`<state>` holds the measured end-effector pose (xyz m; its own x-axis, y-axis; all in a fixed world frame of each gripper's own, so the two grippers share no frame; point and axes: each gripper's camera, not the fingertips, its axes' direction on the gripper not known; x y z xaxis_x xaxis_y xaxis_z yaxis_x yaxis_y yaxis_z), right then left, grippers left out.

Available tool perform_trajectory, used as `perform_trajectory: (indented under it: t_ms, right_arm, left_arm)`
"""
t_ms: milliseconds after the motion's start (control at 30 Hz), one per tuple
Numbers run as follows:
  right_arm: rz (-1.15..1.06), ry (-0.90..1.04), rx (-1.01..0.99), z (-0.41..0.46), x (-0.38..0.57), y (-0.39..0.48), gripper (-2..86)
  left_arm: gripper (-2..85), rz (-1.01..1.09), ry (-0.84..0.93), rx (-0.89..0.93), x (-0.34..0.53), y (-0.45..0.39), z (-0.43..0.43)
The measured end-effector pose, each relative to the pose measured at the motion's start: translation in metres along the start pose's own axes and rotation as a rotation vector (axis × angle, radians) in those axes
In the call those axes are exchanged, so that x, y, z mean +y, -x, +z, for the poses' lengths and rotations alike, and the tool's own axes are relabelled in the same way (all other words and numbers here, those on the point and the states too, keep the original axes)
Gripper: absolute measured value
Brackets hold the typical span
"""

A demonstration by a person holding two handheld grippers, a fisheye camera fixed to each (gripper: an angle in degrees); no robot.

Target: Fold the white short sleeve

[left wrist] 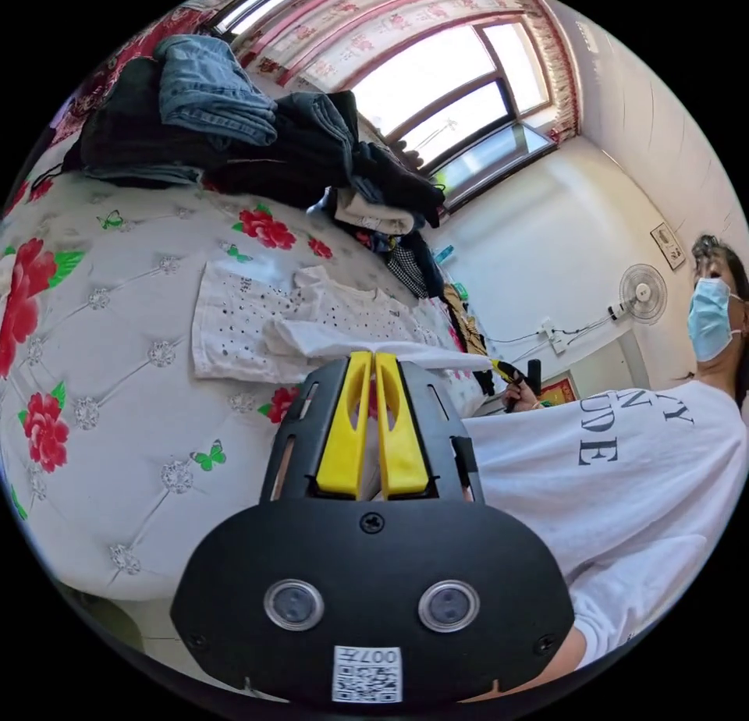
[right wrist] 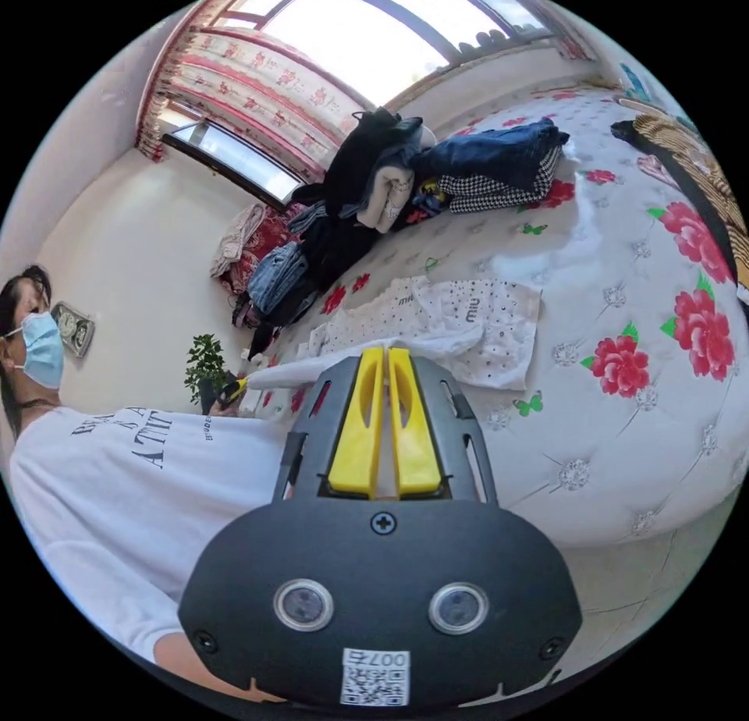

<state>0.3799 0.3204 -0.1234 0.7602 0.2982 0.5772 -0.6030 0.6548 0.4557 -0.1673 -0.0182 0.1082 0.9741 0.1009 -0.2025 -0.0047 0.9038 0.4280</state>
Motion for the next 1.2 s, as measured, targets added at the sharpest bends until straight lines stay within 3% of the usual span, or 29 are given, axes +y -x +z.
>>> perform_trajectory:
  t_ms: [133,200,333,467,600,733,1000,1033,1100,1200]
  right_arm:
    - [0.023,0.105,0.028,0.025,-0.049,-0.012,-0.3]
    - [0.002,0.077,0.025,0.023,-0.102,0.001,-0.3]
    - [-0.178,-0.113,0.014,-0.022,-0.167,0.069,-0.3]
    - [-0.444,-0.202,0.088,-0.073,-0.18,0.144,-0.3]
    - [-0.6,-0.16,0.161,-0.085,-0.137,0.166,-0.3]
    - [-0.563,-0.031,0.201,-0.053,-0.084,0.144,-0.3]
    - [-0.007,0.359,0.253,0.093,0.094,-0.001,-0.2]
    - [0.012,0.372,0.259,0.096,0.105,-0.005,-0.1]
    - [0.065,0.367,0.214,0.089,0.132,-0.012,0.1]
    - [0.072,0.321,0.218,0.066,0.134,-0.014,1.0]
  left_arm:
    - [-1.0,-0.178,0.01,0.078,-0.06,0.057,0.029]
    - [-1.0,-0.165,-0.05,0.098,-0.108,0.052,0.026]
    - [-1.0,0.103,-0.175,0.08,-0.211,-0.031,-0.018]
    - [-1.0,0.343,-0.173,-0.003,-0.237,-0.097,-0.051]
    - [-1.0,0.427,-0.089,-0.064,-0.206,-0.107,-0.058]
    - [-1.0,0.299,0.033,-0.117,-0.138,-0.061,-0.032]
    - [-0.9,-0.275,0.272,-0.247,0.073,0.067,0.037]
    - [-0.9,-0.294,0.164,-0.214,0.094,0.063,0.022]
    - [-0.7,-0.334,0.112,-0.195,0.116,0.06,0.006]
    - [0.3,-0.283,0.134,-0.232,0.129,0.049,-0.008]
